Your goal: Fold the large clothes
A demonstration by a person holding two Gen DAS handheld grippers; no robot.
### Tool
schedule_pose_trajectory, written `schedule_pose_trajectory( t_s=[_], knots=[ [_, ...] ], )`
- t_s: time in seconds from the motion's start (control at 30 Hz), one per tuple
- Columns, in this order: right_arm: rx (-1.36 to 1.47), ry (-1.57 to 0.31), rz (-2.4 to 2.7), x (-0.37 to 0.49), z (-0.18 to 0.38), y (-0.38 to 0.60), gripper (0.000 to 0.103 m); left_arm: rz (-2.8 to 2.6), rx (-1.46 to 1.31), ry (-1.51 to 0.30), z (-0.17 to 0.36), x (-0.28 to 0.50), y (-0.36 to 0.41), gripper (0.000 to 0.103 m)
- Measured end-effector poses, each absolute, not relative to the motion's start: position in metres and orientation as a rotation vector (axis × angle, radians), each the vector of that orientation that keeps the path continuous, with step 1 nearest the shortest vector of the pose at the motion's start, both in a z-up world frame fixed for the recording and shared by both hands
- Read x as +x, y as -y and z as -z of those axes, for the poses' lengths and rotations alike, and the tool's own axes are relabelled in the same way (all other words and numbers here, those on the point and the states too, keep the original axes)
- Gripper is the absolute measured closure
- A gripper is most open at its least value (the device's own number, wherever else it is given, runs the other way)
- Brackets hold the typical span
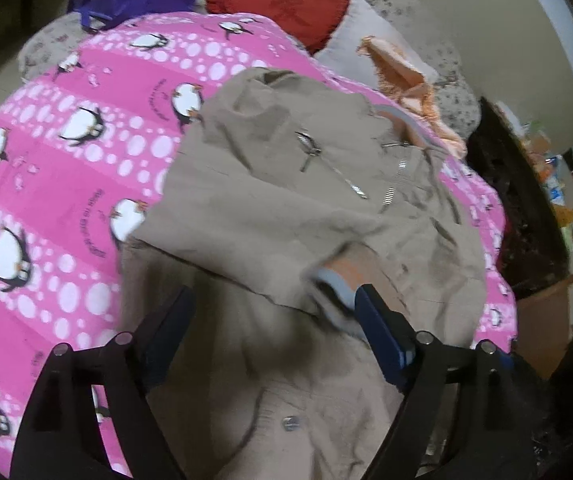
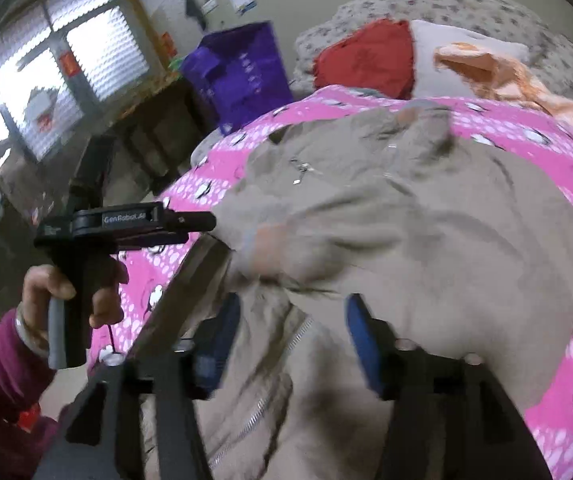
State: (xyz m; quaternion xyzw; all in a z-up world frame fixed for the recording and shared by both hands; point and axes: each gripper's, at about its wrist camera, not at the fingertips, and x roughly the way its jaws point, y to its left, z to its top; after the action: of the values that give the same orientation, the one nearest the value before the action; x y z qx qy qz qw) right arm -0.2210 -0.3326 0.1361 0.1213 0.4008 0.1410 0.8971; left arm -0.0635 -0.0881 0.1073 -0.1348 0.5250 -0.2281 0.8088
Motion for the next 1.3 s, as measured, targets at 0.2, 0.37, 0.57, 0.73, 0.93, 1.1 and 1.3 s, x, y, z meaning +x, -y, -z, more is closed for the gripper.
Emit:
schedule_pose_trajectory(
  t_s=[0.2, 0.37, 0.57, 0.73, 0.93, 1.1, 1.3],
  knots=[
    [0.419, -0.834, -0.18, -0.251, -0.132, 0.384, 0.033, 0.559, -0.239, -1.119, -0.105, -0.069, 0.113, 0.02],
    [0.537, -0.795, -0.126, -0.272, -0.132, 0.409, 0.031, 0.609, -0.161, -1.113, -0.101, -0.074, 0.145, 0.019],
    [0.506, -0.796, -0.077, -0.281, -0.135, 0.415, 0.031, 0.669, -0.175, -1.121, -0.102, -0.06, 0.175, 0.097],
    [0.503, -0.757, -0.026, -0.29, -0.143, 0.431, 0.03, 0.755, -0.146, -1.003, -0.166, -0.059, 0.165, 0.101],
    [0.575, -0.765, 0.053, -0.287, -0.136, 0.457, 0.03, 0.619, -0.15, -0.914, -0.187, -0.032, 0.111, 0.101],
    [0.546, -0.798, 0.115, -0.266, -0.13, 0.469, 0.029, 0.435, -0.113, -1.042, -0.126, -0.01, 0.09, 0.101],
    [0.584, -0.833, 0.205, -0.22, -0.116, 0.496, 0.021, 0.4, -0.052, -1.072, -0.102, -0.016, 0.101, 0.101]
  ],
)
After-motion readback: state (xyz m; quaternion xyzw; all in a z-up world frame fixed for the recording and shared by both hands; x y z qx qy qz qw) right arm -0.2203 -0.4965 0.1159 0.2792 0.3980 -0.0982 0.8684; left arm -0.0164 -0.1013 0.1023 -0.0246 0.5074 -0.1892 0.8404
